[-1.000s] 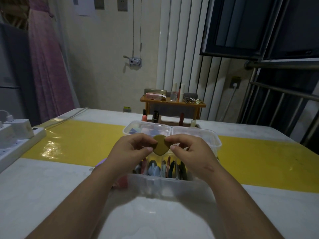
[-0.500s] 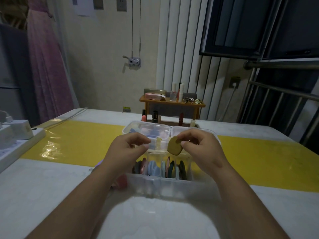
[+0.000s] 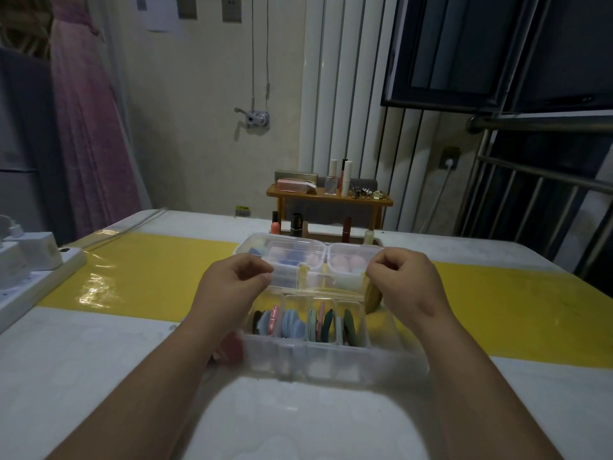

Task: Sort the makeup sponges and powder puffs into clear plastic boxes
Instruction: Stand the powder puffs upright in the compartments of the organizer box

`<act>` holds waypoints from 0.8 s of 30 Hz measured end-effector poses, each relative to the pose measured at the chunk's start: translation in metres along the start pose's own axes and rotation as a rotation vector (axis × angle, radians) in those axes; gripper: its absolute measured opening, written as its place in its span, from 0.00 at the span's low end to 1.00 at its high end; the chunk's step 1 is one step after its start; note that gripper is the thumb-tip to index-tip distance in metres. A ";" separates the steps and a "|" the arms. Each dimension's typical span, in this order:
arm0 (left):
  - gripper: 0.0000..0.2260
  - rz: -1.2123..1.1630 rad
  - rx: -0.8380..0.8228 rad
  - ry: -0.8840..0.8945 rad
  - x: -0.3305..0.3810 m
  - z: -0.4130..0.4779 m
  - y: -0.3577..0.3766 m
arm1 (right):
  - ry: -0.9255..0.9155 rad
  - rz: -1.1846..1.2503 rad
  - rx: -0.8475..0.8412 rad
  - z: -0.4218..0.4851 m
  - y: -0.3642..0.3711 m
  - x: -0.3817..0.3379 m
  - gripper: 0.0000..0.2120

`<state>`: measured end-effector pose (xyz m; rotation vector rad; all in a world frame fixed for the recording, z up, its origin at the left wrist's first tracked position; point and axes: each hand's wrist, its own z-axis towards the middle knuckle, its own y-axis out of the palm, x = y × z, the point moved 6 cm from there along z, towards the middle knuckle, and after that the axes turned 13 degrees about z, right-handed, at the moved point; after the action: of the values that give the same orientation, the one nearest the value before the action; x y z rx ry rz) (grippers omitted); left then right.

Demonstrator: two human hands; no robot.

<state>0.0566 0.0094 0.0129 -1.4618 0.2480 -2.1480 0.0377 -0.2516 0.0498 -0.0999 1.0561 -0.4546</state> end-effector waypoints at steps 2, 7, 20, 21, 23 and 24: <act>0.10 -0.004 0.025 -0.010 -0.002 0.001 -0.001 | 0.012 -0.036 0.015 0.000 -0.003 0.002 0.10; 0.10 -0.012 0.031 -0.040 -0.006 0.003 -0.002 | 0.099 -0.150 -0.060 0.000 0.001 0.013 0.13; 0.07 0.024 0.022 -0.065 -0.010 0.004 -0.002 | 0.252 -0.388 -0.319 -0.003 0.015 0.027 0.06; 0.07 0.025 0.023 -0.066 -0.010 0.004 -0.002 | 0.257 -0.401 -0.325 -0.003 0.016 0.028 0.06; 0.06 0.027 0.024 -0.068 -0.010 0.004 -0.003 | 0.265 -0.427 -0.331 -0.004 0.016 0.028 0.06; 0.06 0.028 0.023 -0.069 -0.010 0.004 -0.003 | 0.266 -0.437 -0.335 -0.004 0.016 0.027 0.06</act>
<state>0.0623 0.0171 0.0079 -1.5073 0.2178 -2.0675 0.0506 -0.2479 0.0208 -0.5891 1.3723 -0.6936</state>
